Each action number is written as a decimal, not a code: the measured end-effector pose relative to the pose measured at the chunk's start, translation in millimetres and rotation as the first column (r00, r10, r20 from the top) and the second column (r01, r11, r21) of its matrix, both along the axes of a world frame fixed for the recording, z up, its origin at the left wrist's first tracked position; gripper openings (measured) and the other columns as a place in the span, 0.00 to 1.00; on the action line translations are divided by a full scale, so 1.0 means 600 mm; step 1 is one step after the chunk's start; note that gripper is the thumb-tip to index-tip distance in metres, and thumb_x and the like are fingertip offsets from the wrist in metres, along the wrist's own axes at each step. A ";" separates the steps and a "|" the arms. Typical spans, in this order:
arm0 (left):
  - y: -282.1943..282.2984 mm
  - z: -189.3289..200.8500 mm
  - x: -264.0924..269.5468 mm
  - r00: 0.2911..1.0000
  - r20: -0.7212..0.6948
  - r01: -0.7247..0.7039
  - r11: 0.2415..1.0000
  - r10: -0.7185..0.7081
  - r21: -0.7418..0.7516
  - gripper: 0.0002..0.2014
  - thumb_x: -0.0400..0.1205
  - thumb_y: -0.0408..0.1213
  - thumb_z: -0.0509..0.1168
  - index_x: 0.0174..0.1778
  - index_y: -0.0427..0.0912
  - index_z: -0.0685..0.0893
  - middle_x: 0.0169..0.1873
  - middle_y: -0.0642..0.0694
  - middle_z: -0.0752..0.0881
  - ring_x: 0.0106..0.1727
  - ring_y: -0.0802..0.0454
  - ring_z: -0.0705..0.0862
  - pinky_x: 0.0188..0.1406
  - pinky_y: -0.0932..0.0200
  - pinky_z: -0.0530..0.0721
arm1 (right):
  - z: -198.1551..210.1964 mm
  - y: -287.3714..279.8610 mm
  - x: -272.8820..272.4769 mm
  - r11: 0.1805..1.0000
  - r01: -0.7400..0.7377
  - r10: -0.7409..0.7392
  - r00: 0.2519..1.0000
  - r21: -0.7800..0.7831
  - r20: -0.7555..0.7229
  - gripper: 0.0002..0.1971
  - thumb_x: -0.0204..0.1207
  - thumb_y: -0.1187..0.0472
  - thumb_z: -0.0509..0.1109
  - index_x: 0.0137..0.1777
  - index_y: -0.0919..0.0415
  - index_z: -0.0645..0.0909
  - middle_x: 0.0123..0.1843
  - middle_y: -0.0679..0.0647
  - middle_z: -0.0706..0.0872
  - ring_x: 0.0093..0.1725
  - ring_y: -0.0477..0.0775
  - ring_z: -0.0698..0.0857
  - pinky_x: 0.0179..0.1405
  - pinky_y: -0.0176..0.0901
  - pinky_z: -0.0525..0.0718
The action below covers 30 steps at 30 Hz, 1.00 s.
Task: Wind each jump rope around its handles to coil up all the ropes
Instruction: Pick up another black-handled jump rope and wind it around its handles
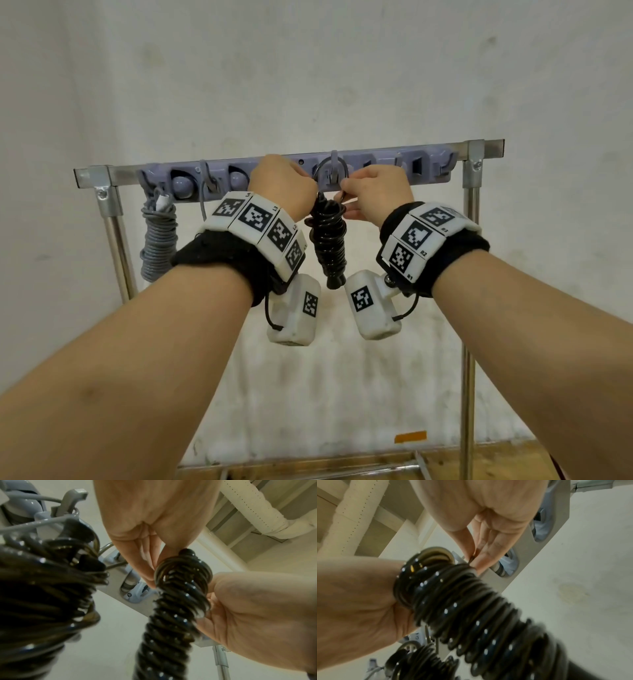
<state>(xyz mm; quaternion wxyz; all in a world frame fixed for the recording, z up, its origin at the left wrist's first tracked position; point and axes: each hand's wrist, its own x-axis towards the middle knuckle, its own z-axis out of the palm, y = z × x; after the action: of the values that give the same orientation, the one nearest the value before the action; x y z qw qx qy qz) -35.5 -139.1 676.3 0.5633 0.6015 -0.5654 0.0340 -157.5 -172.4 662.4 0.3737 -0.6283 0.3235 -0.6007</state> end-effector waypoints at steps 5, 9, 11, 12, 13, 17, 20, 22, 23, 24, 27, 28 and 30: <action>-0.003 -0.016 0.009 0.998 0.055 -0.007 0.999 0.004 0.047 0.06 0.75 0.28 0.67 0.39 0.36 0.90 0.36 0.38 0.90 0.42 0.40 0.89 0.46 0.44 0.89 | -0.021 0.005 0.000 1.000 -0.011 0.011 1.000 0.002 -0.029 0.01 0.79 0.68 0.66 0.45 0.64 0.78 0.31 0.57 0.87 0.21 0.47 0.84 0.24 0.35 0.84; 0.003 -0.020 0.008 0.999 0.022 0.031 0.997 -0.033 0.067 0.06 0.75 0.28 0.67 0.37 0.38 0.90 0.37 0.40 0.90 0.44 0.41 0.89 0.47 0.46 0.89 | -0.028 0.011 0.004 1.000 0.000 -0.001 0.999 -0.019 -0.032 0.04 0.79 0.67 0.66 0.42 0.61 0.78 0.34 0.57 0.87 0.26 0.49 0.85 0.27 0.36 0.85; 0.008 -0.022 0.005 0.999 0.013 0.048 0.996 -0.049 0.077 0.07 0.76 0.27 0.66 0.37 0.38 0.90 0.38 0.39 0.90 0.43 0.40 0.89 0.47 0.45 0.89 | -0.032 0.013 0.004 1.000 0.010 -0.011 1.000 -0.026 -0.020 0.05 0.78 0.68 0.65 0.42 0.60 0.79 0.37 0.58 0.87 0.29 0.51 0.85 0.31 0.38 0.86; 0.011 -0.023 0.004 0.999 0.017 0.048 0.996 -0.050 0.073 0.08 0.76 0.27 0.65 0.38 0.36 0.90 0.38 0.37 0.90 0.43 0.39 0.89 0.47 0.44 0.89 | -0.036 0.015 0.004 0.999 0.018 -0.019 1.000 -0.027 -0.013 0.05 0.78 0.68 0.65 0.43 0.60 0.79 0.40 0.60 0.88 0.32 0.52 0.86 0.35 0.40 0.87; 0.014 -0.026 0.002 0.999 0.025 0.043 0.997 -0.044 0.061 0.08 0.78 0.28 0.64 0.39 0.35 0.89 0.38 0.37 0.90 0.43 0.39 0.89 0.46 0.44 0.89 | -0.041 0.017 0.005 0.999 0.030 -0.030 0.999 -0.031 -0.012 0.04 0.78 0.68 0.65 0.45 0.61 0.80 0.43 0.61 0.88 0.36 0.54 0.87 0.41 0.44 0.88; 0.042 -0.043 -0.005 0.996 0.078 -0.024 0.992 0.034 -0.122 0.11 0.82 0.43 0.64 0.37 0.43 0.86 0.31 0.48 0.87 0.35 0.52 0.86 0.41 0.53 0.87 | -0.070 0.033 -0.002 0.984 0.123 -0.134 0.987 -0.127 -0.085 0.11 0.79 0.61 0.65 0.60 0.60 0.81 0.54 0.54 0.86 0.53 0.54 0.85 0.58 0.45 0.83; 0.083 -0.080 -0.010 0.983 0.183 0.009 0.974 0.033 -0.226 0.09 0.80 0.49 0.64 0.37 0.52 0.82 0.30 0.56 0.83 0.32 0.61 0.81 0.31 0.64 0.78 | -0.108 0.061 -0.013 0.959 0.182 -0.208 0.972 -0.216 -0.105 0.10 0.80 0.61 0.64 0.58 0.57 0.82 0.50 0.47 0.84 0.45 0.40 0.82 0.39 0.20 0.77; 0.108 -0.128 -0.005 0.969 0.248 0.061 0.980 -0.012 -0.189 0.06 0.79 0.49 0.64 0.39 0.53 0.81 0.30 0.54 0.84 0.34 0.59 0.82 0.33 0.63 0.78 | -0.148 0.081 -0.020 0.957 0.198 -0.230 0.963 -0.212 -0.139 0.10 0.79 0.61 0.64 0.57 0.57 0.83 0.53 0.50 0.85 0.47 0.44 0.83 0.45 0.27 0.78; 0.120 -0.155 -0.002 0.961 0.272 0.085 0.985 -0.043 -0.147 0.06 0.79 0.49 0.64 0.41 0.53 0.82 0.31 0.53 0.84 0.35 0.57 0.83 0.35 0.60 0.81 | -0.171 0.091 -0.023 0.959 0.199 -0.235 0.957 -0.203 -0.172 0.10 0.79 0.60 0.65 0.57 0.58 0.83 0.54 0.51 0.86 0.49 0.48 0.83 0.49 0.33 0.79; 0.130 -0.184 0.004 0.953 0.296 0.104 0.990 -0.070 -0.100 0.07 0.78 0.49 0.65 0.42 0.51 0.83 0.31 0.53 0.85 0.36 0.56 0.84 0.38 0.57 0.83 | -0.195 0.098 -0.025 0.962 0.195 -0.233 0.952 -0.191 -0.201 0.09 0.78 0.60 0.65 0.56 0.58 0.83 0.54 0.51 0.86 0.50 0.49 0.83 0.51 0.37 0.78; 0.163 -0.278 0.019 0.912 0.388 0.128 0.991 -0.132 0.036 0.09 0.76 0.49 0.65 0.46 0.50 0.85 0.32 0.57 0.82 0.37 0.59 0.83 0.40 0.61 0.81 | -0.274 0.121 -0.031 0.979 0.139 -0.178 0.937 -0.147 -0.301 0.06 0.77 0.61 0.66 0.50 0.58 0.84 0.47 0.49 0.86 0.47 0.50 0.83 0.49 0.38 0.78; 0.173 -0.308 0.023 0.895 0.414 0.141 0.986 -0.164 0.086 0.10 0.75 0.49 0.65 0.47 0.49 0.85 0.33 0.57 0.82 0.36 0.60 0.83 0.39 0.62 0.80 | -0.302 0.127 -0.034 0.984 0.118 -0.156 0.930 -0.133 -0.332 0.06 0.77 0.62 0.66 0.48 0.59 0.84 0.45 0.49 0.85 0.45 0.50 0.83 0.47 0.37 0.77; 0.193 -0.365 0.032 0.861 0.450 0.164 0.966 -0.239 0.199 0.12 0.74 0.48 0.66 0.49 0.48 0.86 0.34 0.57 0.82 0.36 0.60 0.83 0.38 0.61 0.80 | -0.361 0.140 -0.037 0.991 0.086 -0.122 0.909 -0.107 -0.398 0.05 0.77 0.62 0.67 0.45 0.60 0.84 0.41 0.49 0.85 0.42 0.49 0.82 0.43 0.34 0.76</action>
<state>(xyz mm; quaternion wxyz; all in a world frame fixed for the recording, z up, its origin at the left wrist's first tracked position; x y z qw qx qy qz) -16.2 -23.6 457.1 0.3617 0.5543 -0.7458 0.0758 -179.8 -88.2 446.0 0.2387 -0.7363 0.4003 -0.4906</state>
